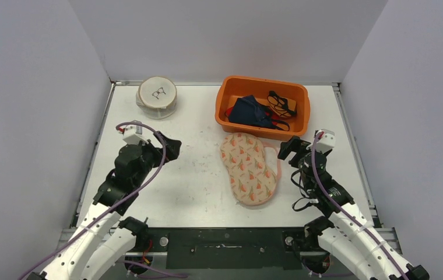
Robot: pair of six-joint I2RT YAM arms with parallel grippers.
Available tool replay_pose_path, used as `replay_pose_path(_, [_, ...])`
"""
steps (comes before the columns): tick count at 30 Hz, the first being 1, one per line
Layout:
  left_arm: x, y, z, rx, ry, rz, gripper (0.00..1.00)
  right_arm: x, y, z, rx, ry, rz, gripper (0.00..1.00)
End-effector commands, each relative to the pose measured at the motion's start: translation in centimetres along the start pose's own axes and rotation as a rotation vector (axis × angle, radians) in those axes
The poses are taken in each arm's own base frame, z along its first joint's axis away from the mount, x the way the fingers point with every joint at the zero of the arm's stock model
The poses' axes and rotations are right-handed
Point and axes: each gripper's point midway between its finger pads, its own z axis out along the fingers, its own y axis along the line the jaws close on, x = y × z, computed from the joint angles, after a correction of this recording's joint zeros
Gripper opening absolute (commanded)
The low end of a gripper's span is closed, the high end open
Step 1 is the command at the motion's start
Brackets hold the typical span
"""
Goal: Unzip the laundry bag and remove the bra
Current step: Unzip the laundry bag at the center of the board.
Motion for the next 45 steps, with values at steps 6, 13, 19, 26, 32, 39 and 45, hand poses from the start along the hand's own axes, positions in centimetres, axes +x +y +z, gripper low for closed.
replay_pose_path(6, [1.4, -1.8, 0.7, 0.013, 0.044, 0.079, 0.96, 3.1, 1.4, 0.9, -0.057, 0.136, -0.034, 0.91])
replay_pose_path(13, [4.6, -2.2, 1.6, 0.053, 0.157, -0.012, 0.96, 7.8, 2.3, 0.7, -0.143, 0.240, 0.084, 0.95])
replay_pose_path(19, [10.2, -3.6, 2.3, 0.216, 0.284, -0.174, 0.96, 10.3, 2.5, 0.4, -0.194, 0.295, 0.113, 0.97])
replay_pose_path(26, [15.4, -5.4, 0.8, 0.282, 0.347, -0.166, 0.96, 13.3, 2.2, -1.3, -0.262, 0.345, 0.198, 0.98])
replay_pose_path(32, [17.1, -5.9, 0.6, 0.335, 0.358, -0.174, 0.96, 13.6, 1.5, -2.9, -0.240, 0.367, 0.264, 0.98])
replay_pose_path(39, [16.8, -5.0, 0.3, 0.336, 0.310, -0.204, 0.96, 15.9, 1.3, -3.7, -0.230, 0.453, 0.350, 0.96])
replay_pose_path(45, [16.7, -4.8, -0.3, 0.348, 0.310, -0.197, 0.96, 16.7, 2.0, -3.6, -0.251, 0.487, 0.389, 0.93])
